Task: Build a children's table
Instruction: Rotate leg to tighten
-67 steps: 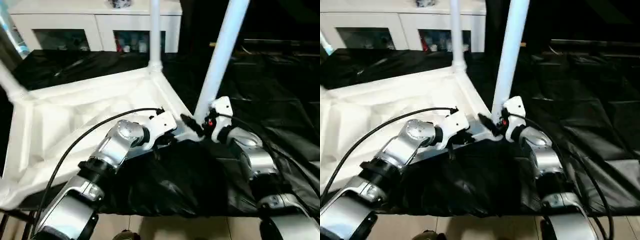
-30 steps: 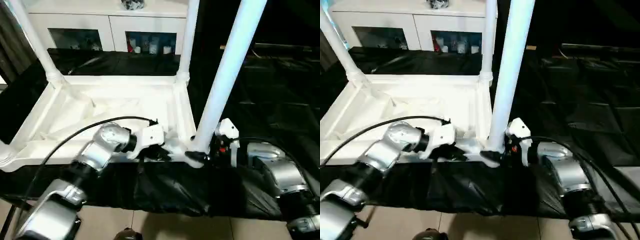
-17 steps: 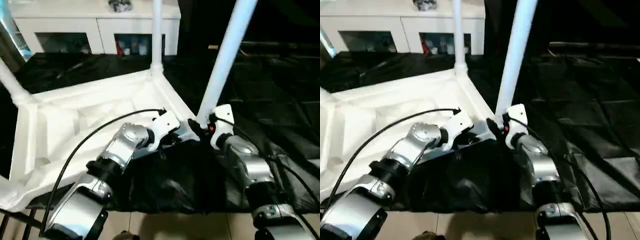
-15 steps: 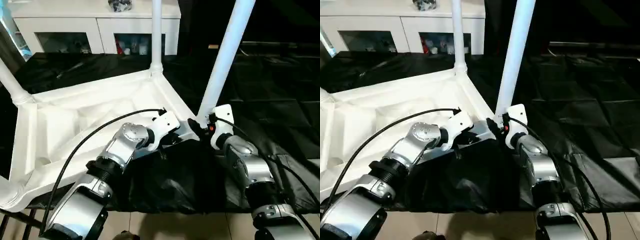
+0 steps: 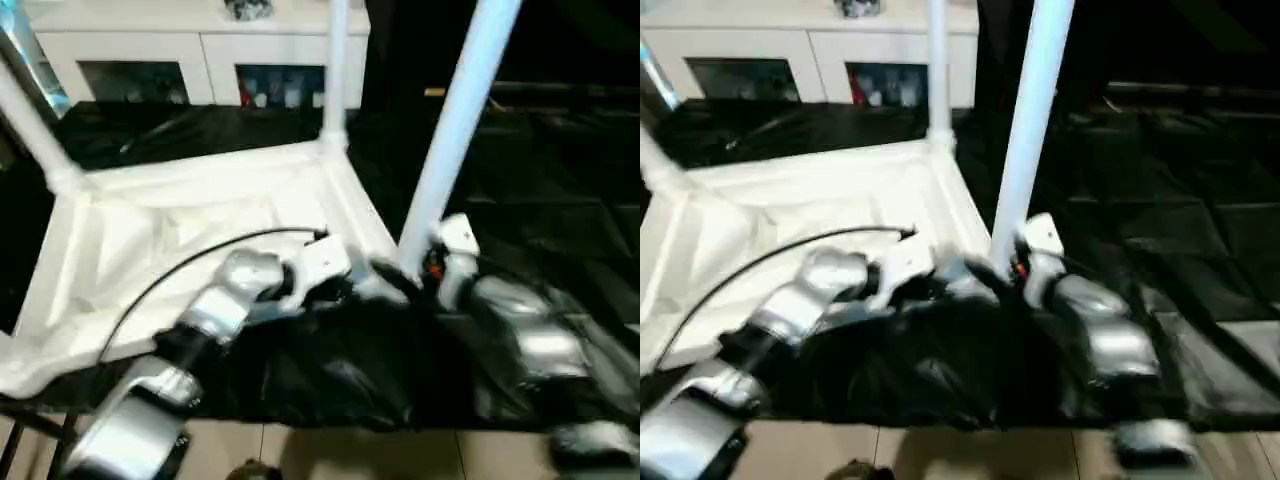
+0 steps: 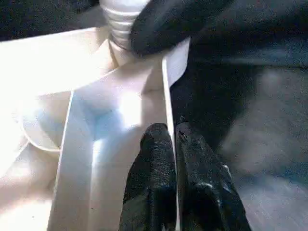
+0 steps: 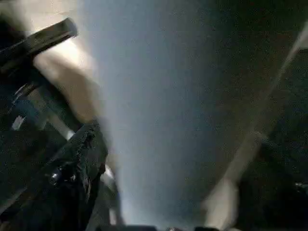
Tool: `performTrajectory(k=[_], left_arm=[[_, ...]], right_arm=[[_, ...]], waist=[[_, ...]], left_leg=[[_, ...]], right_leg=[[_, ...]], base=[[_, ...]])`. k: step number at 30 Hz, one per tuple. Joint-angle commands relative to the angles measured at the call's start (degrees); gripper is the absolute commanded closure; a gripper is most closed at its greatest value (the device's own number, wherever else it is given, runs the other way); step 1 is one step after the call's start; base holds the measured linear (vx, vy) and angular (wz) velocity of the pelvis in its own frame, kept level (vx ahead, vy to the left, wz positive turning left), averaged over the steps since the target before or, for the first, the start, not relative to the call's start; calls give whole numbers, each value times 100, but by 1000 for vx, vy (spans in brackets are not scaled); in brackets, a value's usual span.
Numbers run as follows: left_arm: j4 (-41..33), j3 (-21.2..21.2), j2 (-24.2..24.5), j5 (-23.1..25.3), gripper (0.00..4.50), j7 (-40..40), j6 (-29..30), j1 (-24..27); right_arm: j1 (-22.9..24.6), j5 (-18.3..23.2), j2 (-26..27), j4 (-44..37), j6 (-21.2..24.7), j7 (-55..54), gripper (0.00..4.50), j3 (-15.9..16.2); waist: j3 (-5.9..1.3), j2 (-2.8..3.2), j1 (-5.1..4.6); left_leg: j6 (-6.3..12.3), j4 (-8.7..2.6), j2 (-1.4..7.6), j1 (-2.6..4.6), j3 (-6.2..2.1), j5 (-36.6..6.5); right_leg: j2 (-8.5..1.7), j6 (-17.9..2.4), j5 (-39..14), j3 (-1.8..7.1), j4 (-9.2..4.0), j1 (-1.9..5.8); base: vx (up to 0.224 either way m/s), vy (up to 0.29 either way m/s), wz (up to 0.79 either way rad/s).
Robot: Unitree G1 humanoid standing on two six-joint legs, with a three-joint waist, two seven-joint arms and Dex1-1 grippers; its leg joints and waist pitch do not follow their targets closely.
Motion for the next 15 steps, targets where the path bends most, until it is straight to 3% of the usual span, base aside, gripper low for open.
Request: performTrajectory(k=[1, 4, 9, 15], left_arm=[[-217, -173, 17, -77, 450, -405, -238, -12], [-277, -184, 176, -138, 450, -723, -272, 27], [-356, -232, 386, -211, 450, -1096, -339, 54], [-250, -213, 408, -142, 450, -1114, -449, 17]], right_arm=[[34, 57, -92, -294, 92, 546, 56, 246], [110, 96, -343, -446, 219, 1018, 73, 428], [143, 163, -589, -623, 337, 1593, 116, 707], [153, 75, -563, -649, 311, 1631, 157, 765]], waist=[[-364, -49, 11], [-354, -49, 65], [-369, -59, 81], [-369, -66, 87]], left_leg=[[538, -388, 463, 180, -201, -800], [473, -400, 477, 192, -206, -878], [432, -402, 487, 188, -208, -770], [434, -393, 480, 189, -204, -774]], right_leg=[[-553, -1390, 61, 280, -374, 222], [-568, -1347, -264, 281, -401, 217], [-569, -1384, -146, 269, -361, 205], [-584, -1391, -227, 269, -377, 200]], base=[[0, 0, 0], [0, 0, 0], [0, 0, 0], [0, 0, 0]])
